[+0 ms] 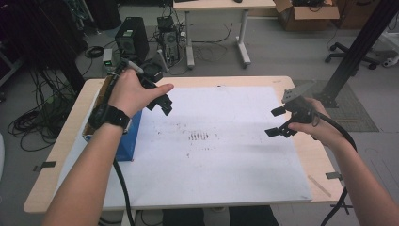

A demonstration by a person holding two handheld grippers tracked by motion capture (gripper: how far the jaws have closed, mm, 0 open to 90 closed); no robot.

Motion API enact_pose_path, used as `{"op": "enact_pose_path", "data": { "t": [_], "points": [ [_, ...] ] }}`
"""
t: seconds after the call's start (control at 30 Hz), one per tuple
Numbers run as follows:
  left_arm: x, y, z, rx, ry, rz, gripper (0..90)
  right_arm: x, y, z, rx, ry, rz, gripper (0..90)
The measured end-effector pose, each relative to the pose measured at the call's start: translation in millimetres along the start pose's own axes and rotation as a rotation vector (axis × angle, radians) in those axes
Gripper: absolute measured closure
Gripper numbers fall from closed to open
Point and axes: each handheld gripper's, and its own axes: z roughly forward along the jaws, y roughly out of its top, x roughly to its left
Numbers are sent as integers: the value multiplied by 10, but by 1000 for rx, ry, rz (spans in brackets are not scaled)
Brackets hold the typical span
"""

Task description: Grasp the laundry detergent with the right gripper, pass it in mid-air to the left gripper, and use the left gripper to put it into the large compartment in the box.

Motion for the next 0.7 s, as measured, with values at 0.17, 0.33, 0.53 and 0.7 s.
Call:
{"op": "enact_pose_path", "data": {
  "t": [0.17,0.33,0.53,0.7],
  "points": [
    [-151,46,132,-1,-21,56,53,-4,-3,4,1,1,0,50],
    [-258,77,278,19,-46,111,45,-5,-6,21,6,7,-2,48],
    [-322,104,416,31,-72,141,46,-5,-9,39,11,11,-4,47],
    [-353,123,464,36,-85,159,46,-13,-16,35,10,8,-2,47]
  ]
}}
